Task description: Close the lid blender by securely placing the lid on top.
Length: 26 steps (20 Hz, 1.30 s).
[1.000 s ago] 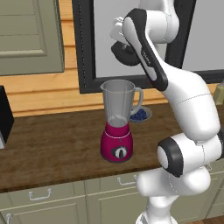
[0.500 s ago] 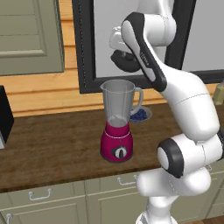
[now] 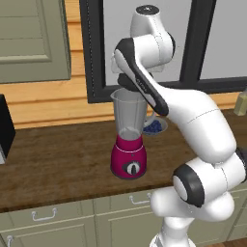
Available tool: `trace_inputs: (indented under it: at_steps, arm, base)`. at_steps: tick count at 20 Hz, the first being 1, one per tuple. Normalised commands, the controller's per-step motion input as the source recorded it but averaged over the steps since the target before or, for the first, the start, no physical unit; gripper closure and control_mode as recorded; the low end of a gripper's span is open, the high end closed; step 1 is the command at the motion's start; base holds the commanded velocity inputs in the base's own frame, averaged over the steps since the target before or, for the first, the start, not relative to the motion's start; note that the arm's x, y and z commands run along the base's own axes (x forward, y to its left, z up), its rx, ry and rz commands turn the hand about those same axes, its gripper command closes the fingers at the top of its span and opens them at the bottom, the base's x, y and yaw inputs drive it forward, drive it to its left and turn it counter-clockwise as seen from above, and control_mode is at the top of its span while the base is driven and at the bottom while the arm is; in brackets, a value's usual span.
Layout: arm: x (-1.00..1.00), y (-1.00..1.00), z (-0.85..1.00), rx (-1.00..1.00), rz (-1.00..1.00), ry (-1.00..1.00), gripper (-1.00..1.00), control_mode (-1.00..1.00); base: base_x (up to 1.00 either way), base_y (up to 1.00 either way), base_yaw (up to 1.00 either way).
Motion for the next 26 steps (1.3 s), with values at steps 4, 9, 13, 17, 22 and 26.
trace_inputs:
  at_steps: [4, 9, 13, 17, 22, 26]
  arm:
    - [0.08, 0.12, -0.16, -0.14, 0.08, 0.07, 1.00, -1.00]
    - [0.11, 0.15, -0.01, -0.04, 0.04, 0.16, 1.00, -1.00]
    - [0.05, 0.32, 0.00, -0.06, 0.01, 0.19, 1.00, -1.00]
    - [0.00, 0.12, -0.01, -0.02, 0.03, 0.10, 1.00, -1.00]
    - [0.02, 0.00, -0.11, 0.00, -0.01, 0.03, 1.00, -1.00]
    - [0.01, 0.00, -0.15, 0.00, -0.05, 0.08, 1.00, -1.00]
  base:
    - [0.00, 0.00, 0.00]
    - [0.00, 0.00, 0.00]
    - [0.00, 0.00, 0.00]
    - [0.00, 0.00, 0.00]
    - [0.00, 0.00, 0.00]
    - [0.00, 0.00, 0.00]
